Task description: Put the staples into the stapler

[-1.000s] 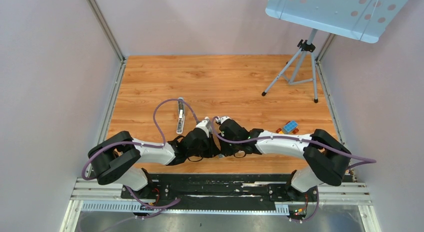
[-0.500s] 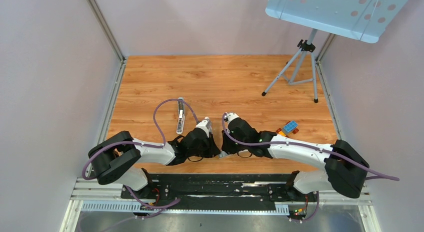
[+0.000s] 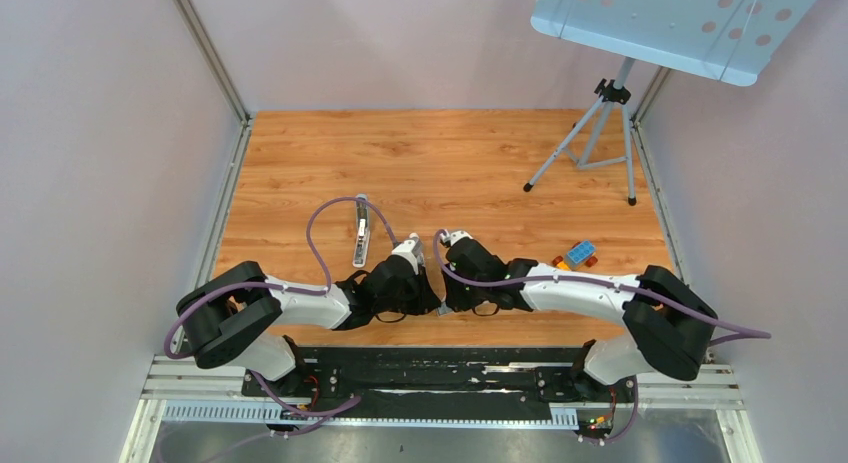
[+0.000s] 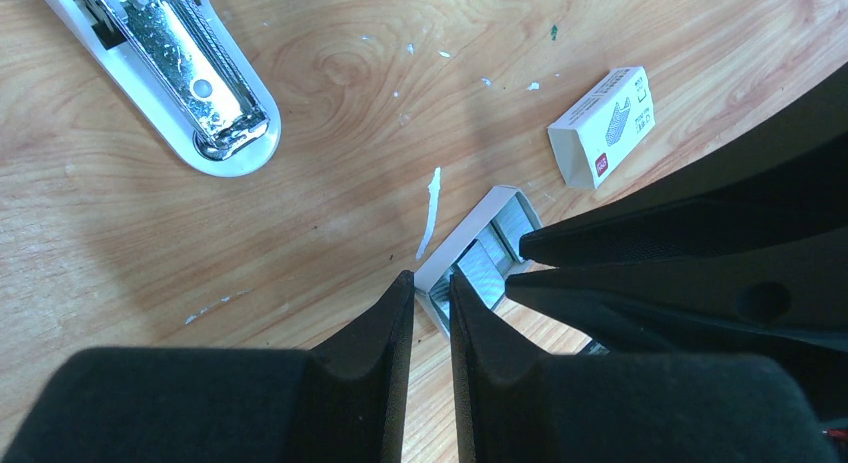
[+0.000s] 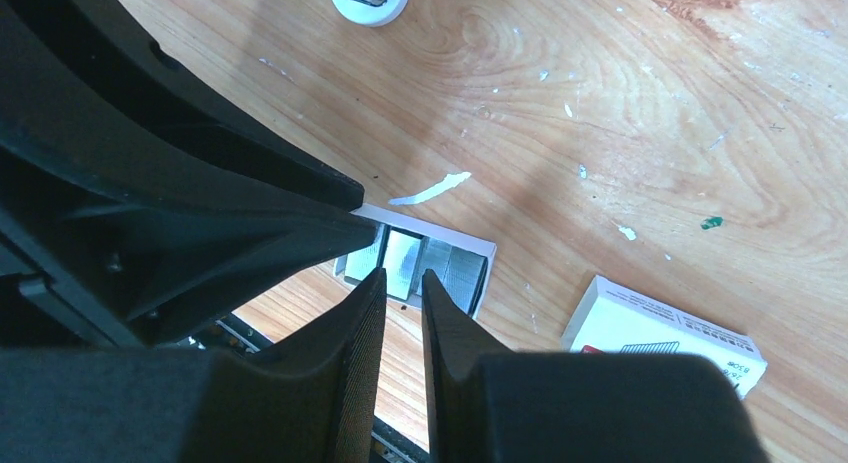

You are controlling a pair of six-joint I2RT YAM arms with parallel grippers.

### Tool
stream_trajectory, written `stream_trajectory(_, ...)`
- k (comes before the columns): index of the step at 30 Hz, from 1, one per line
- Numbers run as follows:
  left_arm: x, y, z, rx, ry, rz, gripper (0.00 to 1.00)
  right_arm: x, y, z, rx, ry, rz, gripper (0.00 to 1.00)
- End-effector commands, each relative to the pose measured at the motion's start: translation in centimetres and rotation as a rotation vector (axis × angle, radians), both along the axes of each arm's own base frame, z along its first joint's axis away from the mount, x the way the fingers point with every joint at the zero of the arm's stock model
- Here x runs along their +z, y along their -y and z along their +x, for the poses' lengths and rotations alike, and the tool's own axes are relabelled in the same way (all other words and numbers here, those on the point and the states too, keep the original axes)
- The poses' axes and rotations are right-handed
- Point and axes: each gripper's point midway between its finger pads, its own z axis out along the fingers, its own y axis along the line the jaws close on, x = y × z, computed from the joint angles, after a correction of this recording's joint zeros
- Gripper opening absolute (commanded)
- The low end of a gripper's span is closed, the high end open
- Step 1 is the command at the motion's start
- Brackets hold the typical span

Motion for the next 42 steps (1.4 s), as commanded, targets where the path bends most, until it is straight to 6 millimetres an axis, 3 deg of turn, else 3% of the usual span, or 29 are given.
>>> stream_trajectory(1,-2.2,-1.3,-0.7,0.0,-0.026,0.091,0.2,0.3,-0.5,0.1,-0.015,-0.001,-0.008,0.23)
stream_trajectory(10,-2.2,-1.3,-0.8,-0.005,-0.028,0.09,0.2,-0.1,-1.3,-0.1,-0.011,-0.016,-0.01,0.24)
stream_trajectory(42,-2.1,-1.6,-0.7,0.003,-0.023,0.092,0.2,-2.1,0.2,-0.1,-0.04,0.01,-0.214,0.23)
